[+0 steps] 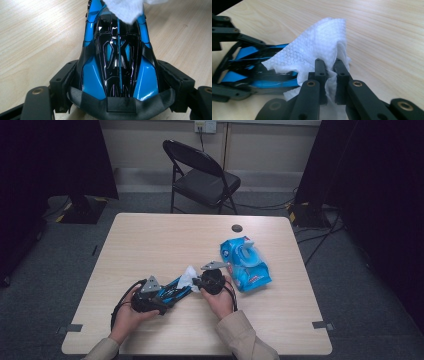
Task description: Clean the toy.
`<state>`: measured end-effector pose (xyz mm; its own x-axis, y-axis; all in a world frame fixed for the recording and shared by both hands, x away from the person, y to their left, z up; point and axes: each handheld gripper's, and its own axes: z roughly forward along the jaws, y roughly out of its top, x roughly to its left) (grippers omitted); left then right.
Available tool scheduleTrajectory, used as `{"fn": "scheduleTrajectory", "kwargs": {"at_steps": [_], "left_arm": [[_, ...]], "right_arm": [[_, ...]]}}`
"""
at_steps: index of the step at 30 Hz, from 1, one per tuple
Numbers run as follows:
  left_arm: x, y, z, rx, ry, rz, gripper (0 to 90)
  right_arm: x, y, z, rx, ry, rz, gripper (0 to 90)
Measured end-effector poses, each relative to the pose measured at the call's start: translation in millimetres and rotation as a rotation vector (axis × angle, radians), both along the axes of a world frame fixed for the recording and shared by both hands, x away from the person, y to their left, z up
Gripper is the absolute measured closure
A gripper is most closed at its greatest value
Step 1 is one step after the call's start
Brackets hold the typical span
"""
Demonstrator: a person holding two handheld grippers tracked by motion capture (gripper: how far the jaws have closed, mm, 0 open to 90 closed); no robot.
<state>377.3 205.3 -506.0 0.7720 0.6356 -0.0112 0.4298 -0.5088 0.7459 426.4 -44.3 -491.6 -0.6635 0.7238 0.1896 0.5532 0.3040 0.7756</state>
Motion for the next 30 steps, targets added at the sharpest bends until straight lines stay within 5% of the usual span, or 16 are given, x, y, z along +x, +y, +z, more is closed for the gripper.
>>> {"fn": "scheduleTrajectory", "kwargs": {"at_steps": [12,22,30], "left_arm": [[0.0,0.0,0.1,0.000,0.001,0.000,24.3],[0.1,0.1,0.1,-0.001,0.002,0.000,24.2],[0.0,0.1,0.1,-0.001,0.002,0.000,24.2]], "right_arm": [[11.2,0.7,-4.0,-0.072,-0.031,-0.034,84.9],[14.5,-11.8,9.3,-0.008,-0.048,-0.076,84.8],[3.4,-4.6,38.0,0.076,-0.073,-0.018,84.6]]}}
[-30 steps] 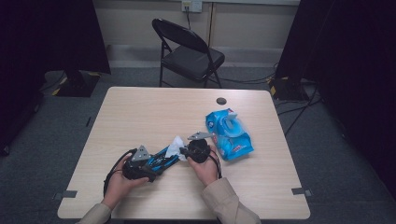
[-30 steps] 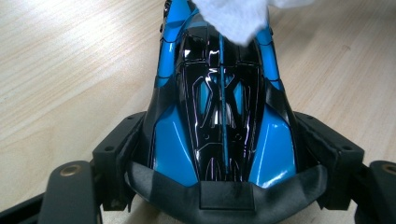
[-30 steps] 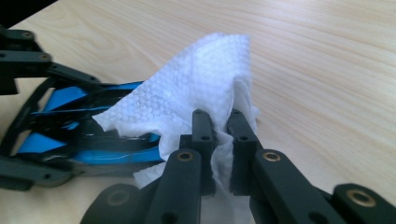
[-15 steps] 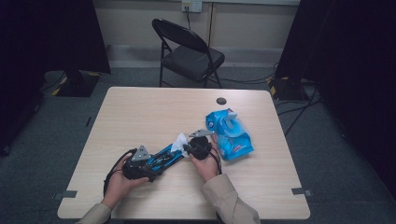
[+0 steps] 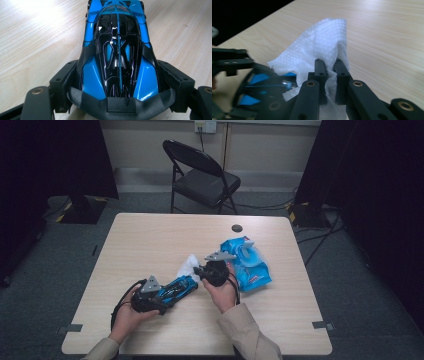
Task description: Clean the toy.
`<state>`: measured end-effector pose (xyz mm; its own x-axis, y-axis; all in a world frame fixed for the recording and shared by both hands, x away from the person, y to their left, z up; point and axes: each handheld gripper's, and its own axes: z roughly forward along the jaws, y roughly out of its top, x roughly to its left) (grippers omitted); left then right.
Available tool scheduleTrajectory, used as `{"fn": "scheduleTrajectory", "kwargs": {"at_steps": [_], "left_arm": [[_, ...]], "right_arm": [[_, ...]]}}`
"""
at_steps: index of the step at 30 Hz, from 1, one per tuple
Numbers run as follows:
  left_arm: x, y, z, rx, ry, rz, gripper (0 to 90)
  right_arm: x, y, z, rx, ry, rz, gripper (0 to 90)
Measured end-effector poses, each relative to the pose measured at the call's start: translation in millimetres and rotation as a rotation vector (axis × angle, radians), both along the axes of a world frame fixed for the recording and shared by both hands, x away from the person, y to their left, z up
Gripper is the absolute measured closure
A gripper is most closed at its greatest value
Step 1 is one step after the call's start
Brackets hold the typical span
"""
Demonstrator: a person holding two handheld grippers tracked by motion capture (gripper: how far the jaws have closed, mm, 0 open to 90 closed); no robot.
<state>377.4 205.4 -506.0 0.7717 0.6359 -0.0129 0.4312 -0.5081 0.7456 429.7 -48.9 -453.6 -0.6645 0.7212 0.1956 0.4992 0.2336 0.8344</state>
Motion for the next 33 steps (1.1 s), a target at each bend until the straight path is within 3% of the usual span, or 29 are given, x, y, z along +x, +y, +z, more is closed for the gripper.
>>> {"fn": "scheduleTrajectory", "kwargs": {"at_steps": [6,14,27,33], "left_arm": [[0.0,0.0,0.0,0.000,0.001,0.000,24.2],[0.1,0.1,0.1,0.002,-0.002,0.000,24.2],[0.1,0.1,0.0,0.002,-0.002,0.000,24.2],[0.1,0.2,0.1,0.002,-0.002,0.000,24.2]], "right_arm": [[-15.4,34.8,-5.4,-0.005,0.009,0.117,84.5],[-23.8,65.3,-20.5,0.010,0.049,0.194,84.3],[-30.8,85.3,-29.9,-0.008,0.077,0.273,83.8],[-33.4,90.8,-28.0,-0.079,0.027,0.290,84.0]]}}
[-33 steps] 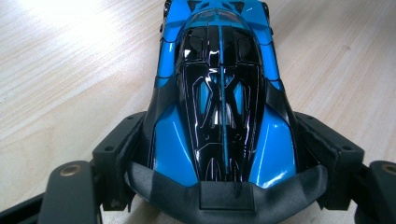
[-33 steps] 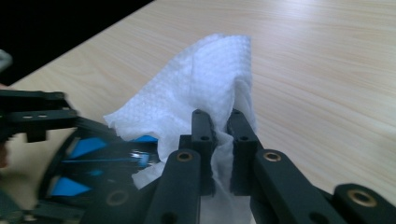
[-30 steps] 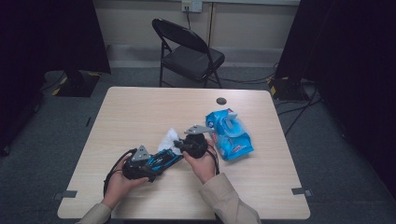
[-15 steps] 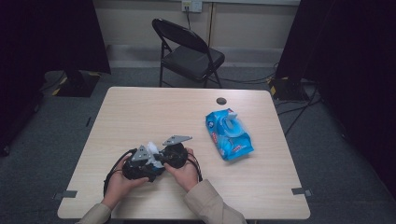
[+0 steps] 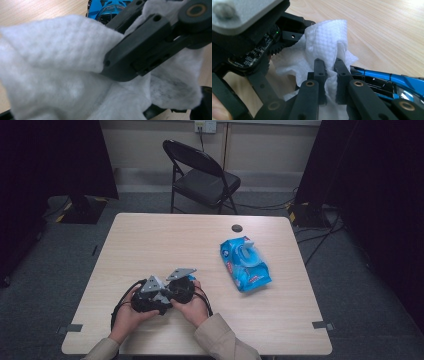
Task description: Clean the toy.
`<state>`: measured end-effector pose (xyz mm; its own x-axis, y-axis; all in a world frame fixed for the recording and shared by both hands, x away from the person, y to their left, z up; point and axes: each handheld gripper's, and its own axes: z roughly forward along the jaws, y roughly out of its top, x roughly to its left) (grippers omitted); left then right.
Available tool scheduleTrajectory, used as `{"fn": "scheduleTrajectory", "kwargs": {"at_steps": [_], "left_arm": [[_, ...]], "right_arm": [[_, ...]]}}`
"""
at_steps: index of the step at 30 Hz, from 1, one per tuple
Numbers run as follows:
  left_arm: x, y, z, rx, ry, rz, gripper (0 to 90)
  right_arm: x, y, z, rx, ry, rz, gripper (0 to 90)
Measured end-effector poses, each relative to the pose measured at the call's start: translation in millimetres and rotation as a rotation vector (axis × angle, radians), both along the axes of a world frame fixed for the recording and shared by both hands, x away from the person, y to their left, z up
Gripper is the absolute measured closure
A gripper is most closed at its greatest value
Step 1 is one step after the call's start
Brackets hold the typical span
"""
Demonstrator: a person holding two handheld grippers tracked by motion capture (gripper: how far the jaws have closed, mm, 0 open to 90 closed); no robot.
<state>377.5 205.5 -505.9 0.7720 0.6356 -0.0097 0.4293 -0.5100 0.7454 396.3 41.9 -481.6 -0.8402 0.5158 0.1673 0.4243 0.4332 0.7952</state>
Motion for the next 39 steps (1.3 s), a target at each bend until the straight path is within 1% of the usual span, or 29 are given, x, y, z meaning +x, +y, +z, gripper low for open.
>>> {"fn": "scheduleTrajectory", "kwargs": {"at_steps": [8,10,14,18,20,23,29,33,36,39], "left_arm": [[-0.1,-0.1,0.0,-0.001,0.000,0.001,24.2],[-0.1,-0.1,-0.1,-0.002,-0.001,0.001,24.3],[-0.1,-0.1,-0.1,-0.002,-0.001,0.001,24.3],[-0.2,-0.1,-0.1,-0.001,-0.001,0.002,24.3],[-0.1,-0.1,0.0,0.000,-0.002,0.001,24.3],[-0.2,-0.1,-0.1,-0.001,-0.001,0.002,24.3],[-0.1,0.0,0.0,0.001,-0.003,0.000,24.3],[-0.1,-0.1,0.0,0.000,-0.002,0.001,24.3],[-0.1,0.0,0.1,0.002,-0.003,0.000,24.3],[-0.2,-0.2,-0.1,-0.002,0.000,0.000,24.3]], "right_arm": [[3.3,-2.0,-1.3,0.008,0.000,-0.010,84.3],[4.5,-3.6,-2.4,0.022,0.010,-0.014,84.4],[4.6,-3.8,-1.9,0.014,-0.001,-0.016,84.5],[5.4,-7.2,-2.3,0.020,0.000,-0.028,84.6],[7.5,-11.2,-4.3,0.054,0.020,-0.038,84.7],[7.1,-11.1,-3.8,0.045,0.010,-0.034,84.7],[7.4,-12.0,-3.6,0.046,0.008,-0.035,84.9],[7.9,-13.0,-3.4,0.051,0.015,-0.043,85.0],[7.6,-13.8,-2.9,0.048,0.004,-0.049,85.1],[8.3,-16.1,-3.0,0.061,0.005,-0.063,85.1]]}}
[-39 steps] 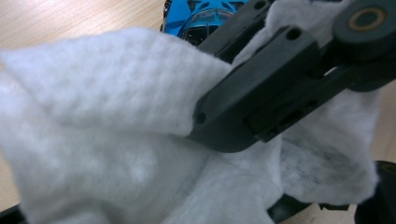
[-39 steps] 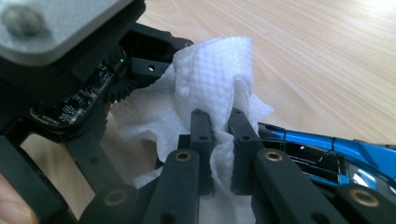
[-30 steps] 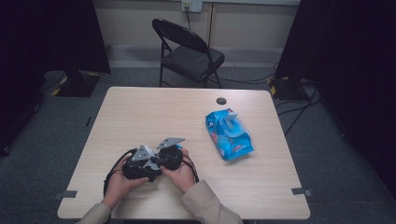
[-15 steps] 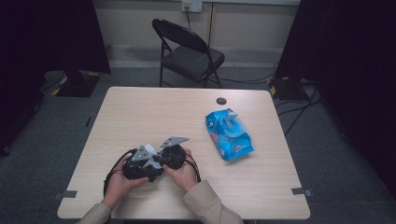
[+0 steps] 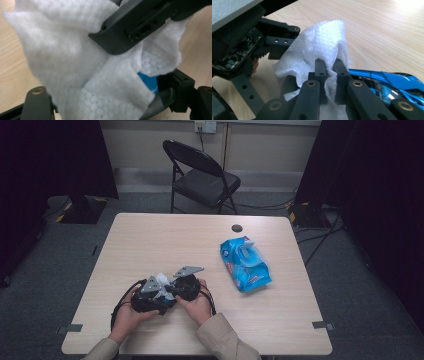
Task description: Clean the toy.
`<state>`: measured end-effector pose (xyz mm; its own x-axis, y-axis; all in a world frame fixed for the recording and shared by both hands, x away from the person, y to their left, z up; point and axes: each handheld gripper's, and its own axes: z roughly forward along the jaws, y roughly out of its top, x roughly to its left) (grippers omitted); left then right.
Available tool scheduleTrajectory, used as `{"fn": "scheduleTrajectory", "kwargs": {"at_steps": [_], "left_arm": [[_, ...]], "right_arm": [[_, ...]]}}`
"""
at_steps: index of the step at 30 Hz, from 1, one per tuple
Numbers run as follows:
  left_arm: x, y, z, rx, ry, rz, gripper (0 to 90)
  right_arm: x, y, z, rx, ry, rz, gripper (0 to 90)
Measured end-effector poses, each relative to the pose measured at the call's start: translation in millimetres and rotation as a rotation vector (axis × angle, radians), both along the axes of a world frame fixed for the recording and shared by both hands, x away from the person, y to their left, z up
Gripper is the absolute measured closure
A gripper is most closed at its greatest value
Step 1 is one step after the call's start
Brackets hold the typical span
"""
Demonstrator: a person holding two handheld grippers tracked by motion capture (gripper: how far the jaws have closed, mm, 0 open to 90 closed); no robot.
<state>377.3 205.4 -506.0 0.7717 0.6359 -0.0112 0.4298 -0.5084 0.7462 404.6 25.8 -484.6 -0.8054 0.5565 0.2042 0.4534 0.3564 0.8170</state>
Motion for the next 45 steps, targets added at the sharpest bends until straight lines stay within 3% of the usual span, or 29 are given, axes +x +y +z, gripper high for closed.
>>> {"fn": "scheduleTrajectory", "kwargs": {"at_steps": [11,18,22,27,30,36,38,41,45], "left_arm": [[-0.2,0.0,0.0,-0.001,0.001,0.001,24.3],[-0.3,0.1,0.0,0.001,-0.001,0.003,24.3],[-0.3,0.1,0.0,0.000,0.001,0.002,24.3],[-0.3,0.1,0.0,0.000,0.000,0.003,24.3],[-0.3,0.0,0.0,0.000,0.000,0.002,24.3],[-0.3,0.1,0.0,0.000,0.000,0.002,24.3],[-0.5,0.1,0.0,-0.001,0.001,0.003,24.3],[-0.5,0.2,-0.1,-0.002,0.001,0.002,24.3],[-0.5,0.2,-0.1,-0.002,0.001,0.002,24.3]], "right_arm": [[10.4,-8.0,3.4,-0.043,-0.033,-0.061,85.1],[26.3,-32.2,-4.5,-0.066,-0.036,-0.147,84.9],[34.7,-44.7,-10.4,-0.025,0.003,-0.178,84.9],[35.6,-43.8,-10.0,-0.085,-0.056,-0.190,84.9],[39.2,-49.8,-12.2,-0.062,-0.031,-0.203,84.9],[39.6,-50.9,-13.2,-0.074,-0.051,-0.223,84.9],[40.7,-53.6,-14.5,-0.115,-0.077,-0.250,84.9],[44.6,-63.0,-19.4,-0.027,0.004,-0.272,84.9],[45.1,-66.9,-19.1,-0.061,-0.002,-0.284,84.8]]}}
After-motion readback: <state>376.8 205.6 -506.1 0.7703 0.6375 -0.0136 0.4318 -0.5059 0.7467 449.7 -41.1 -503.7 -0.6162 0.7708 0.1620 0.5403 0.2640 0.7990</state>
